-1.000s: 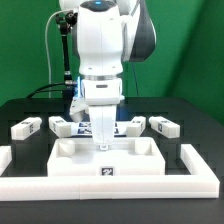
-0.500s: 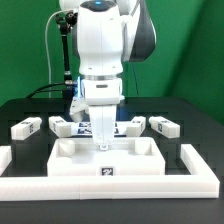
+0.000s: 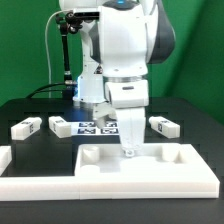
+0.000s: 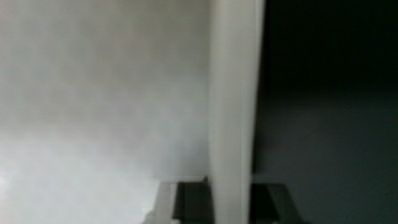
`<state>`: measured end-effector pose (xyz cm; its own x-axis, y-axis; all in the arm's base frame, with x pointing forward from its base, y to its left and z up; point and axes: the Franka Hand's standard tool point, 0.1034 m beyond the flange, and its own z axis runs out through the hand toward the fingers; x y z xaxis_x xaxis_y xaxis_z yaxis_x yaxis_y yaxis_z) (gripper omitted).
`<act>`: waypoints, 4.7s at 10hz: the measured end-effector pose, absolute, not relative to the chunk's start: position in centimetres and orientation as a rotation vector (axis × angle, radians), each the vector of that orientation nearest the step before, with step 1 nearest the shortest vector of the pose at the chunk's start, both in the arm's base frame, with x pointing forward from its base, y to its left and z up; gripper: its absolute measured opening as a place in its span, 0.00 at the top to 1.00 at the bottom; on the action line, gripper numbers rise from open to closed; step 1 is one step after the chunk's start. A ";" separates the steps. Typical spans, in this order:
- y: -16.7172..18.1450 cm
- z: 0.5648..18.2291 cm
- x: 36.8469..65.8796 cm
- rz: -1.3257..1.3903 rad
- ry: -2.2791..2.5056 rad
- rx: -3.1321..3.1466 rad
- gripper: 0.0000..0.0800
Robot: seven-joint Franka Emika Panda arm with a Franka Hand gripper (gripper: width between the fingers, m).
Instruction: Assemble desk
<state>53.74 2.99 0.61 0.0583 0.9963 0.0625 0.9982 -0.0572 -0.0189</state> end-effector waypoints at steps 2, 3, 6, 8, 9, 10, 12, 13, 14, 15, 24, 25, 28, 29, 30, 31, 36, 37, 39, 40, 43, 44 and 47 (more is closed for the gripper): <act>3.2 0.5 53.7 -0.016 -2.086 -2.283 0.93; 3.2 0.5 53.7 -0.014 -2.089 -2.281 0.93; 3.1 0.5 53.7 -0.015 -2.088 -2.282 0.67; 3.1 0.6 53.8 -0.018 -2.088 -2.284 0.50; 3.1 0.6 53.8 -0.019 -2.089 -2.285 0.27; 3.1 0.6 53.8 -0.020 -2.089 -2.285 0.21; 3.1 0.6 53.9 -0.020 -2.088 -2.285 0.19; 3.1 0.6 53.9 -0.020 -2.088 -2.285 0.19; 3.1 0.6 53.9 -0.020 -2.088 -2.285 0.19; 3.1 0.6 53.9 -0.020 -2.088 -2.285 0.19; 11.7 6.1 52.7 0.053 -1.164 -2.875 0.19; 11.8 6.1 52.7 0.055 -1.062 -2.915 0.19; 13.5 6.2 51.5 0.065 -0.695 -3.022 0.19; 14.8 6.0 49.8 0.094 -0.647 -3.034 0.19; 14.7 5.9 49.5 0.138 -0.702 -3.022 0.19; 14.6 5.9 50.0 0.124 -0.693 -3.023 0.19; 17.4 3.1 45.6 0.618 -0.608 -3.044 0.19; 17.2 3.6 45.6 0.709 -0.605 -3.037 0.19; 17.3 3.5 45.6 0.881 -0.607 -3.008 0.19; 16.9 3.4 44.7 0.999 -0.609 -2.986 0.19; 15.9 3.0 42.9 1.181 -0.595 -2.941 0.19; 15.9 3.0 43.0 1.176 -0.595 -2.942 0.19; 15.6 2.7 41.9 1.251 -0.520 -2.956 0.19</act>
Offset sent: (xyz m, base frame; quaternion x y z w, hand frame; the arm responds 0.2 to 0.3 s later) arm 0.0000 0.0000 0.0000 0.0000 0.0000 0.0000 1.0000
